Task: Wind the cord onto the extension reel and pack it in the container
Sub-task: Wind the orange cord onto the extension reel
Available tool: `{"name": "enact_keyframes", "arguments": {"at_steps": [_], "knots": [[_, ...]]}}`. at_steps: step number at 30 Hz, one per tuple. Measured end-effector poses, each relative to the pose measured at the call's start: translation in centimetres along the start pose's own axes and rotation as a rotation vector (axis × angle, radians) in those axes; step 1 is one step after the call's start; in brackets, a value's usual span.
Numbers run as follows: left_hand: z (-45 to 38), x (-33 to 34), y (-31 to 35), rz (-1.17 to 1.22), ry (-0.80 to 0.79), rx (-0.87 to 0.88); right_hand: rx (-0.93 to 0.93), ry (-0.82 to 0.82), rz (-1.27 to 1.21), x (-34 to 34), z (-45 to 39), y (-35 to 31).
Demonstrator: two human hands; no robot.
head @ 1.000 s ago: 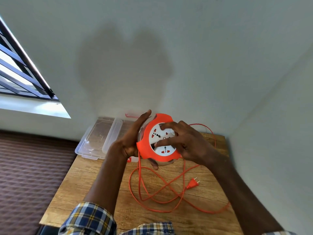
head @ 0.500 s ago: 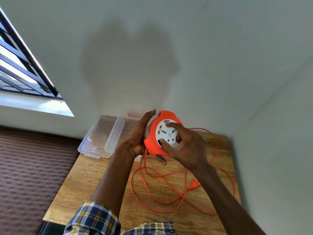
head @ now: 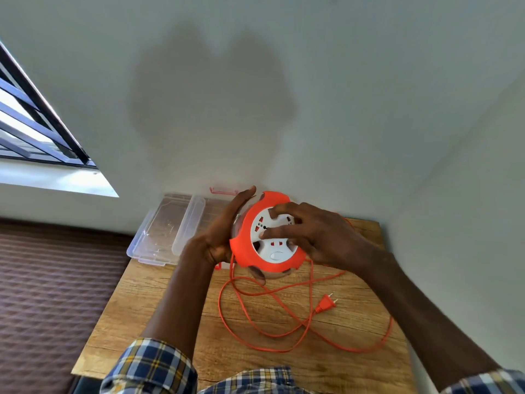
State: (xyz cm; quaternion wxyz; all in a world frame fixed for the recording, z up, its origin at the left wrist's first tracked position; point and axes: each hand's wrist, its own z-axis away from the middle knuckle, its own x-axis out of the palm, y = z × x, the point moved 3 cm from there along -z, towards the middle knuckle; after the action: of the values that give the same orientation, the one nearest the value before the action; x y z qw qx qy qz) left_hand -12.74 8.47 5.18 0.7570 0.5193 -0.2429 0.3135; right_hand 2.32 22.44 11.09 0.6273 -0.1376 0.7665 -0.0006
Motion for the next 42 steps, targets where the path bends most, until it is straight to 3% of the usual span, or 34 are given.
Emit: {"name": "enact_keyframes", "arguments": {"at_steps": [9, 12, 15, 21, 28, 34, 39, 42], "knots": [[0.1, 0.9, 0.0, -0.053, 0.029, -0.005, -0.046, -0.085, 0.112, 0.0, -0.8, -0.5], [0.0, 0.7, 0.0, -0.060, 0.067, -0.010, -0.003, -0.049, 0.075, 0.3, -0.7, -0.1], [0.0, 0.9, 0.0, -0.045, 0.004, 0.001, 0.031, 0.048, 0.031, 0.5, -0.3, 0.4], [-0.5, 2.0, 1.0, 0.001, -0.104, 0.046, 0.369, 0.368, -0.197, 1.3, 0.6, -0.1], [-2.0, 4.2, 0.6, 0.141, 0.031, 0.142, 0.909, 0.822, -0.512, 3.6, 0.5, -2.7], [-2.6, 4.7, -0.9, 0.208, 0.064, 0.214, 1.029, 0.837, -0.756, 3.7, 1.2, -2.6], [-2.2, 4.1, -0.8, 0.178, -0.048, 0.326, 1.054, 0.847, -1.047, 3.4, 0.4, -2.6], [-1.6, 3.8, -0.9, 0.168, -0.037, 0.357, 1.057, 0.797, -1.033, 3.0, 0.3, -3.0]]}}
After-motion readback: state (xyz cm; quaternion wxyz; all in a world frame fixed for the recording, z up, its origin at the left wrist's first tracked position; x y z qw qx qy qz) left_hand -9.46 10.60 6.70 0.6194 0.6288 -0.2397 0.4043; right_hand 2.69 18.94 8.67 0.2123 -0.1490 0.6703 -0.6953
